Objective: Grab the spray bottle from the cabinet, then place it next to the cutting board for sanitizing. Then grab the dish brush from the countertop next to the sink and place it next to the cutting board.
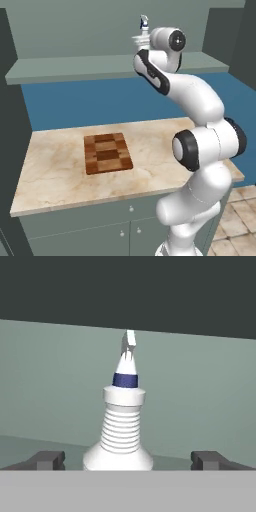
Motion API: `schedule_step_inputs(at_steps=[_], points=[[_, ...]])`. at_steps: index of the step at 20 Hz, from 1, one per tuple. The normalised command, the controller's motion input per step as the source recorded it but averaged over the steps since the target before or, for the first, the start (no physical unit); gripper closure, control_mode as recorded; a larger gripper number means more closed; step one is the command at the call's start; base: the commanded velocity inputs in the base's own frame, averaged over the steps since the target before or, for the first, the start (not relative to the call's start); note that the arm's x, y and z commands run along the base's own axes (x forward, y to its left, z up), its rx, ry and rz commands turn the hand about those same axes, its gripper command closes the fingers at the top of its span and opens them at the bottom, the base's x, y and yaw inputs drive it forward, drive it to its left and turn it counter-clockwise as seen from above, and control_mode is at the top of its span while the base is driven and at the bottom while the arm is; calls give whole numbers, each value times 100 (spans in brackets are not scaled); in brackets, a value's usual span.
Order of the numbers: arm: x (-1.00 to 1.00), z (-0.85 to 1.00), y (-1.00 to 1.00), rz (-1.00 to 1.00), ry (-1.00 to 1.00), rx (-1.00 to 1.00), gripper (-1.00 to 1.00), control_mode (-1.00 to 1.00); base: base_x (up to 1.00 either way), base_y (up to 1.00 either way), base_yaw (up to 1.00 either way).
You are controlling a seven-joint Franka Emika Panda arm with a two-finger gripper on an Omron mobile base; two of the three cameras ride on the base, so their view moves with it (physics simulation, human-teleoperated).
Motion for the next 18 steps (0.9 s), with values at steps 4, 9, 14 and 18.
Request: schedule_step_inputs(at_steps=[4,9,14,18], points=[[35,-3,2,0,0,0,-100,-100,0,0,0],[20,0,5,0,0,0,-100,-100,0,0,0],[21,0,12,0,0,0,-100,-100,0,0,0],[29,0,15,-1,0,0,100,-100,0,0,0]])
